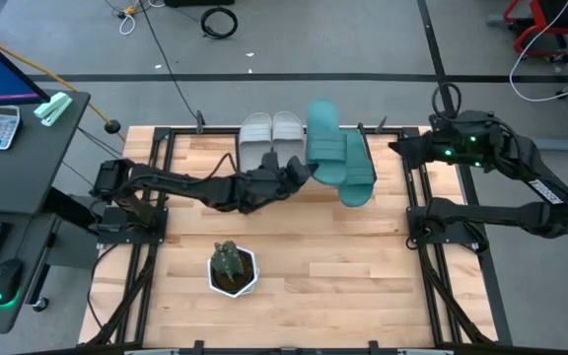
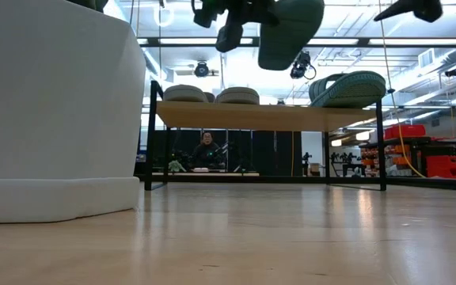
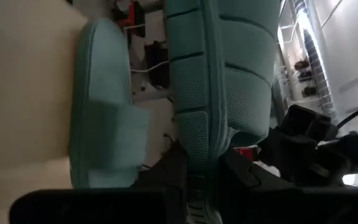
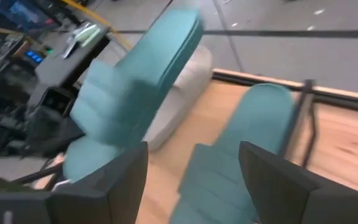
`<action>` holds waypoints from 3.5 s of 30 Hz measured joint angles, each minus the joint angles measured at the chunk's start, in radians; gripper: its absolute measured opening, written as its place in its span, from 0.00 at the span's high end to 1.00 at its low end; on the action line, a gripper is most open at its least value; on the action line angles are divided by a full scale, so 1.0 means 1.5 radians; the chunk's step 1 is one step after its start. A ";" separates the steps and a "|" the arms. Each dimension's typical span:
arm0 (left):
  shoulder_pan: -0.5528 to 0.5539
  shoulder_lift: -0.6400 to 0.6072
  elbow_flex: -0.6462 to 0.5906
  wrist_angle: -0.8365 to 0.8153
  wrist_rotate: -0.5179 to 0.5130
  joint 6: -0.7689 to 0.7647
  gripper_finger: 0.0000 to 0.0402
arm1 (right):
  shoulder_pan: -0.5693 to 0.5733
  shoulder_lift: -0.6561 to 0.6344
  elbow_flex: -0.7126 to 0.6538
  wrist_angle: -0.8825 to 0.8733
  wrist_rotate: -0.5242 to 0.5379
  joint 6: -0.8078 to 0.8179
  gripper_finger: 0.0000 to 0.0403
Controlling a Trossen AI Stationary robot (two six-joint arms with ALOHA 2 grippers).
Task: Pick and place slides into the shelf
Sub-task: Put the green slides on the shelf
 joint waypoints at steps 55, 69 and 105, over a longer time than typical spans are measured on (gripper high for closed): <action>-0.052 0.066 0.000 -0.118 -0.029 -0.079 0.87 | 0.000 -0.019 0.000 -0.024 0.033 -0.009 0.39; -0.045 0.101 -0.001 -0.085 -0.002 -0.098 0.87 | 0.000 -0.013 -0.001 -0.024 0.031 -0.009 0.39; -0.035 0.108 -0.001 -0.111 -0.007 -0.116 0.85 | 0.000 0.003 -0.001 -0.024 0.021 -0.003 0.39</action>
